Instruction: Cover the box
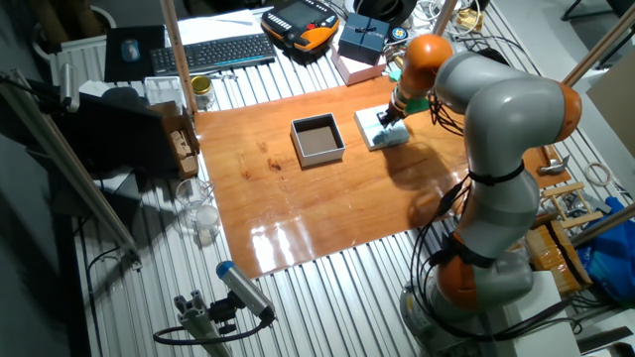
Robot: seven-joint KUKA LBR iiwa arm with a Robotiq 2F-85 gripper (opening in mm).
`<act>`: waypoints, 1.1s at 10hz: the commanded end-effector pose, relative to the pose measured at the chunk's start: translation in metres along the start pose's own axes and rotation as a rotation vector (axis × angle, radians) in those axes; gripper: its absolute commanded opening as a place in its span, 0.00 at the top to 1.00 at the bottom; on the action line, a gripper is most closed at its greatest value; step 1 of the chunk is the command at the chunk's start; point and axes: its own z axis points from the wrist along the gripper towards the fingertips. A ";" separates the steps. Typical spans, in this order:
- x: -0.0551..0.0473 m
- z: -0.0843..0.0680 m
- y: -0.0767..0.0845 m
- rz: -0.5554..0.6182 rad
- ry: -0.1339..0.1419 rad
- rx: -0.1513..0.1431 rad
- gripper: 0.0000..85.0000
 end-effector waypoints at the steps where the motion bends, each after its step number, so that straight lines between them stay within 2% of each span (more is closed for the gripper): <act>1: 0.000 0.001 0.000 0.004 -0.002 -0.001 0.60; 2: -0.002 0.003 0.001 0.007 -0.004 -0.006 0.60; 5: -0.003 0.007 0.001 0.012 0.018 -0.005 0.60; 11: -0.006 0.014 -0.001 0.018 0.032 -0.011 0.60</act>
